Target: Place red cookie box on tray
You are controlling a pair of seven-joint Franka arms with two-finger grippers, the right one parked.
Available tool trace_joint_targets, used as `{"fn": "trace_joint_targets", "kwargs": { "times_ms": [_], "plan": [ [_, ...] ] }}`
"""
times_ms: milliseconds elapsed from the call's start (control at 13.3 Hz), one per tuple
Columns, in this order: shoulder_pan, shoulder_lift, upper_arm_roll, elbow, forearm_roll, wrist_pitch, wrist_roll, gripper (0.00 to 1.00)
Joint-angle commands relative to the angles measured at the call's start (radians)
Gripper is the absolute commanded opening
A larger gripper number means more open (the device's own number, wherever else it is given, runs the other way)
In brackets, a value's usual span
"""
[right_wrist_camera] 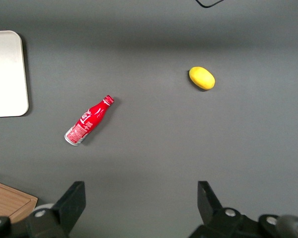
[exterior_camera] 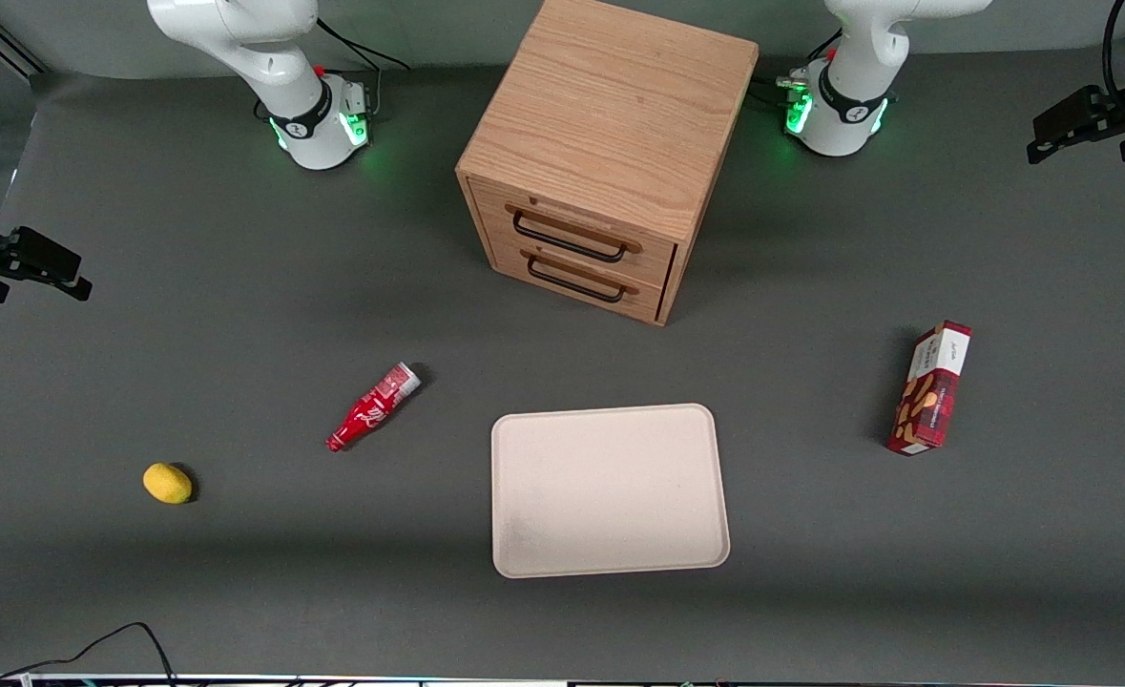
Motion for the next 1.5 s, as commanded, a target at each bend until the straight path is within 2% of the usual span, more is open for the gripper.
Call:
{"fn": "trace_joint_targets", "kwargs": {
  "times_ms": [0, 1125, 1275, 1425],
  "plan": [
    [0.007, 0.014, -0.01, 0.037, 0.013, -0.04, -0.033, 1.0],
    [0.0, 0.014, -0.001, 0.048, 0.002, -0.051, -0.013, 1.0],
    [0.0, 0.02, 0.002, 0.06, 0.011, -0.034, 0.042, 1.0],
    [0.0, 0.059, 0.055, 0.062, 0.022, 0.006, 0.197, 1.0]
  ]
}}
